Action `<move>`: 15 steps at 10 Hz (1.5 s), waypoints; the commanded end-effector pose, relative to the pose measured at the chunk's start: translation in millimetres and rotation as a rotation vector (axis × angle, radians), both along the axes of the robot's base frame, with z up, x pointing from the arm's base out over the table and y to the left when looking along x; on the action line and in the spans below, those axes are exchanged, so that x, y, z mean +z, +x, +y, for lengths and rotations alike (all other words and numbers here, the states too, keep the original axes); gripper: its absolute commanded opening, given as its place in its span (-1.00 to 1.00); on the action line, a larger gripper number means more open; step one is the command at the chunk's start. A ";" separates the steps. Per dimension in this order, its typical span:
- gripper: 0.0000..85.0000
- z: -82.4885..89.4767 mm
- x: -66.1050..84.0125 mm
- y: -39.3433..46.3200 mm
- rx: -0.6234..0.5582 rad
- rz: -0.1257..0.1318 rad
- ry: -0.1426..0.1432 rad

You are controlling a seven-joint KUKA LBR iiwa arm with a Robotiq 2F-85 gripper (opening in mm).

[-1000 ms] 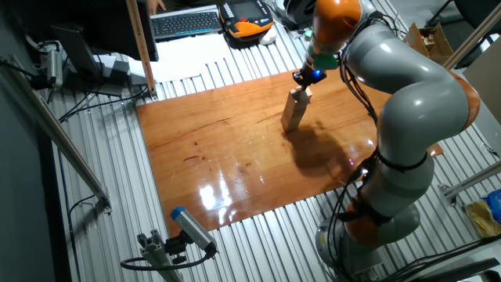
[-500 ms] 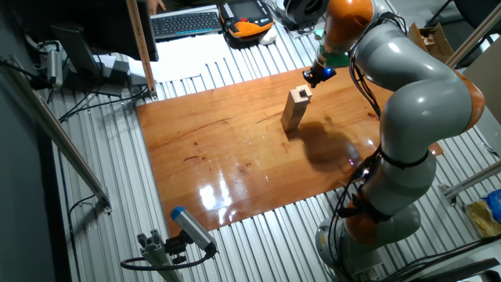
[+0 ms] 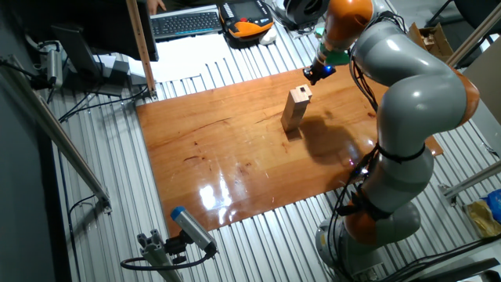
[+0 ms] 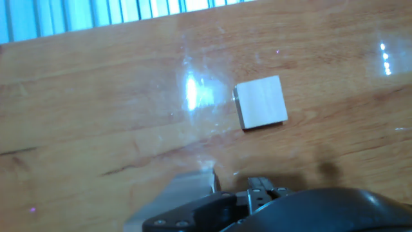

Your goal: Stack the blocks in a vertical line of five

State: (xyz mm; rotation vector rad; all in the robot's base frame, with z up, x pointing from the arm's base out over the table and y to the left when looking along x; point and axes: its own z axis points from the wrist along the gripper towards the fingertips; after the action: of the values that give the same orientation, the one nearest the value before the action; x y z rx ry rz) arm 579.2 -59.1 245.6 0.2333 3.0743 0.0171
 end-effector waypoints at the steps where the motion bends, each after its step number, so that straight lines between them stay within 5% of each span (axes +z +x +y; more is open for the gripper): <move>1: -1.00 2.5 -1.7 3.0 -0.023 0.017 0.014; 4: -1.00 5.6 -11.8 14.7 -0.046 0.052 0.039; 10: -1.00 -14.3 -29.3 17.2 0.005 0.045 0.044; 12: -1.00 -14.9 -31.9 18.9 0.013 0.040 0.011; 15: -1.00 -14.4 -32.7 19.7 -0.002 0.044 0.032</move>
State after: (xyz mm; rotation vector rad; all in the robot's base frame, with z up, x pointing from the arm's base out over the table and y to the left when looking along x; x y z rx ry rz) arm 598.7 -73.3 213.1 0.2396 3.1195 0.0623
